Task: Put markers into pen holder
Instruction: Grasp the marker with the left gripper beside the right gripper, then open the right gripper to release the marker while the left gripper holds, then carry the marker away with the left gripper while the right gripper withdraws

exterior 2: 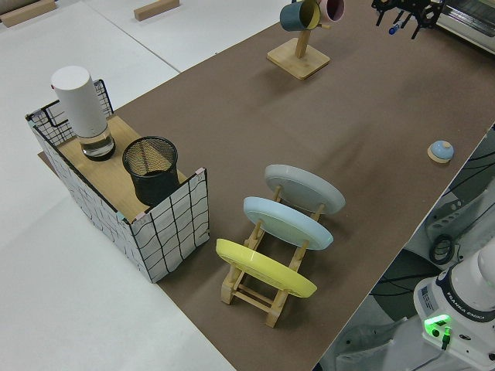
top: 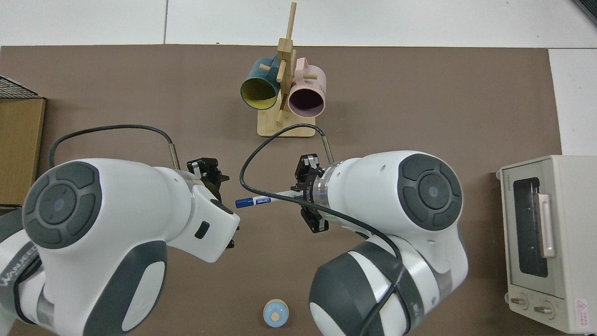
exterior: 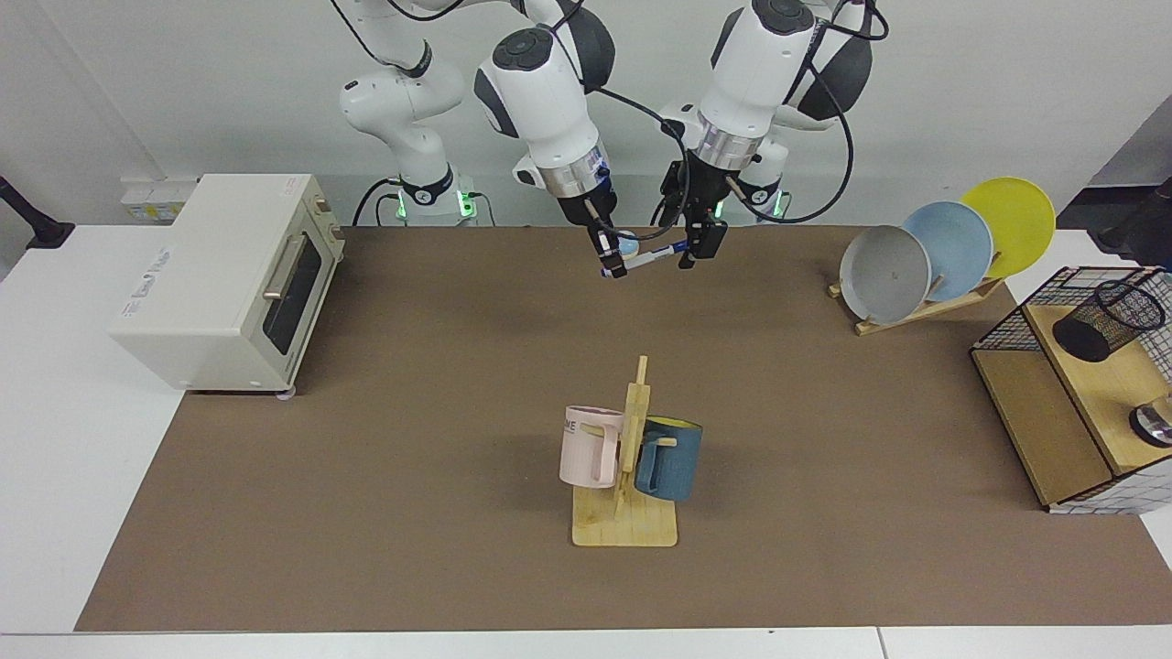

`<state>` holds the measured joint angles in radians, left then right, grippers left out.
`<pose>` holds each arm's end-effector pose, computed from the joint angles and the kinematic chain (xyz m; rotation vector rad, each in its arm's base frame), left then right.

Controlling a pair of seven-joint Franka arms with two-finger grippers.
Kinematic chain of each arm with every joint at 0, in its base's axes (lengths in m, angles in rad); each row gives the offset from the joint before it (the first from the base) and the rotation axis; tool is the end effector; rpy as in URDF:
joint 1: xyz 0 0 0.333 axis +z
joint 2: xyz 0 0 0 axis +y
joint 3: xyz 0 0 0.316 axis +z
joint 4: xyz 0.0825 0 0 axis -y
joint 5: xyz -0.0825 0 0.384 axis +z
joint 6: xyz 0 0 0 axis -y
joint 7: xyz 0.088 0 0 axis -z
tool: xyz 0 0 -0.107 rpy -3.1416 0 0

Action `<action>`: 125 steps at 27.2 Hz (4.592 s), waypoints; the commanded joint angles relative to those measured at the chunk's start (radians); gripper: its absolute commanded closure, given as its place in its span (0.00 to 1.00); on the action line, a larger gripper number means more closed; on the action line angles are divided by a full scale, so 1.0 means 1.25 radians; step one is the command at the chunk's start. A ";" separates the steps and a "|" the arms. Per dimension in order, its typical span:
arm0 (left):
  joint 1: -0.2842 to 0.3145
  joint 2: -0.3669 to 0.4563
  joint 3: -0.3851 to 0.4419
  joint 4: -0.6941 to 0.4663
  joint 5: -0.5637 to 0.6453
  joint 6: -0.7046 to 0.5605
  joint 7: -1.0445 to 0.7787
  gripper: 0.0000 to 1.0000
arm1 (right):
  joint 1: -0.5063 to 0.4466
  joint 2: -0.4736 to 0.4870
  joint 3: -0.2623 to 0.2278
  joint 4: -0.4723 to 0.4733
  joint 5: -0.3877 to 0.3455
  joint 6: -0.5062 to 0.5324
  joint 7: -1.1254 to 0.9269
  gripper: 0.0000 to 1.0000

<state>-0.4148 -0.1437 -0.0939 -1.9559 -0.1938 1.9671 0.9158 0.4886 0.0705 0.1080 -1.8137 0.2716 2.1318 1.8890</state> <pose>0.4581 -0.2726 0.5544 2.3239 -1.8859 0.2789 0.4966 0.3496 0.5222 -2.1461 1.8262 0.2297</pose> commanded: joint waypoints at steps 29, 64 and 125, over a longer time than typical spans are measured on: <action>-0.020 -0.016 0.005 -0.047 -0.011 0.040 -0.043 0.63 | -0.001 0.010 -0.001 0.004 -0.020 0.014 0.014 1.00; -0.007 -0.018 0.008 -0.048 0.014 0.028 -0.037 1.00 | -0.149 -0.026 -0.010 0.007 -0.079 -0.200 -0.490 0.00; 0.373 0.104 0.017 0.199 0.788 -0.089 0.558 1.00 | -0.435 -0.034 -0.009 0.109 -0.243 -0.338 -1.338 0.00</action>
<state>0.0205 -0.0664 -0.0589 -1.7847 0.7263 1.8507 1.5277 -0.0305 0.0437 0.0828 -1.6629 -0.0309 1.7362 0.2393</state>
